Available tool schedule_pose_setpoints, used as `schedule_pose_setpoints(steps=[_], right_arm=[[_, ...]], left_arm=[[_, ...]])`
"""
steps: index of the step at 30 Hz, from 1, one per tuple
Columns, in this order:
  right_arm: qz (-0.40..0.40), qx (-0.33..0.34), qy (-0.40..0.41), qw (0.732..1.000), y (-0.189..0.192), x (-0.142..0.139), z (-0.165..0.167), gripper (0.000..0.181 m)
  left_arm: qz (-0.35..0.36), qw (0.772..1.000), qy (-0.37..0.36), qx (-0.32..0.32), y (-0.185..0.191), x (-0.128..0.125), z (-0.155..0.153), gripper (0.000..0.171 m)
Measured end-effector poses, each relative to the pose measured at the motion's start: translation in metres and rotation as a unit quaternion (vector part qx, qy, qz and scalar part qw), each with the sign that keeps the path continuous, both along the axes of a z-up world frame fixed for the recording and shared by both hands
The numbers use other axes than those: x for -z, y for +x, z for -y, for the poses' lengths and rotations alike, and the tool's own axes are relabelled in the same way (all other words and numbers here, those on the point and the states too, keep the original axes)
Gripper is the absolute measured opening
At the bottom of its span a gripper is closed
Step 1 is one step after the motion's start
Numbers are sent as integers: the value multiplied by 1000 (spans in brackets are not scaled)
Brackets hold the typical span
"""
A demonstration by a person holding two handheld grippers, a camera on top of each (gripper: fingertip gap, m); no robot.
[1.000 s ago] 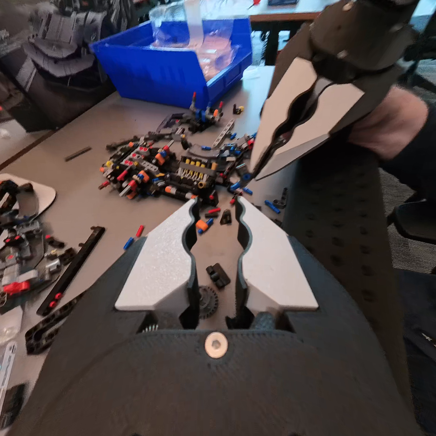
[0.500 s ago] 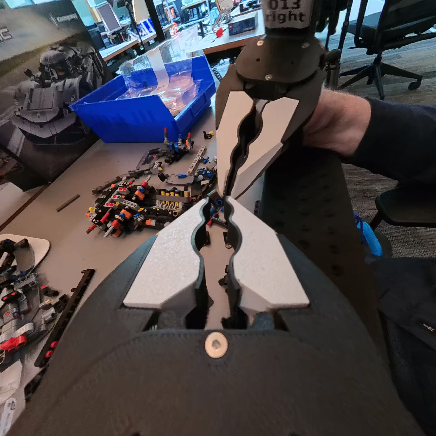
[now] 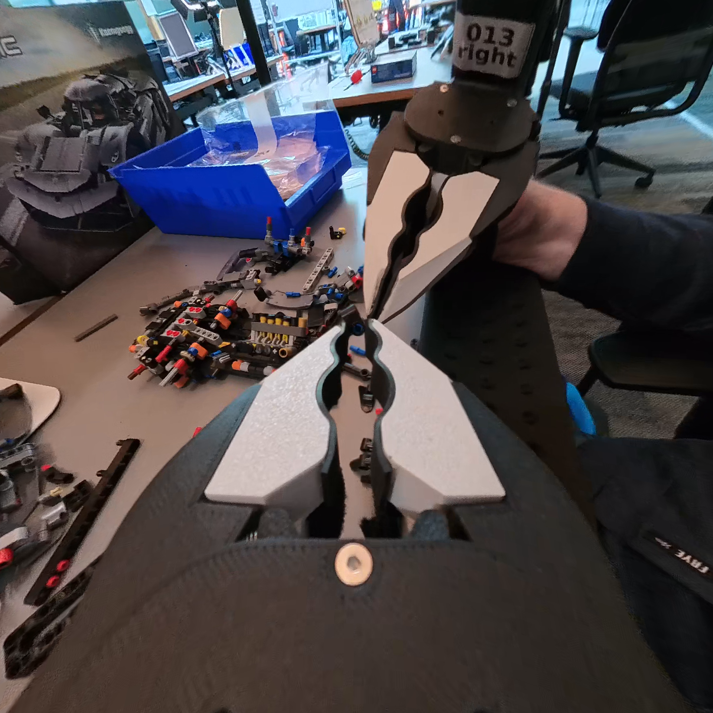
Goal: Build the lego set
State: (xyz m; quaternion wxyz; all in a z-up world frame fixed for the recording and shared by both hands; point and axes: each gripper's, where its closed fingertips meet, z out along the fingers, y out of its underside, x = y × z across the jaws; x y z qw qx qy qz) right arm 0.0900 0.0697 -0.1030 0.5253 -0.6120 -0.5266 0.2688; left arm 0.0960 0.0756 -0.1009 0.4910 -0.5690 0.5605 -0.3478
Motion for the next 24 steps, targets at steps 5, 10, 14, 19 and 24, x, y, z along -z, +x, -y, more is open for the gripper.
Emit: schedule_pose_setpoints(steps=[5,10,14,19,24], right_arm=[[-20,1,-5,1000,5,-6,0,0],[-47,21,-4,999,9,-14,-8,0],[-41,27,7,999,5,-11,-10,16],[-28,10,-5,1000,0,-5,-5,17],[6,27,36,999,0,-1,-8,12]], left_arm=[[24,999,-28,-32,-13,-5,-15,4],[39,998,-50,13,-7,-9,-1,5],[56,996,-61,31,-7,-15,3,5],[70,994,-65,46,-7,-20,8,5],[67,995,-70,40,-4,-17,6,5]])
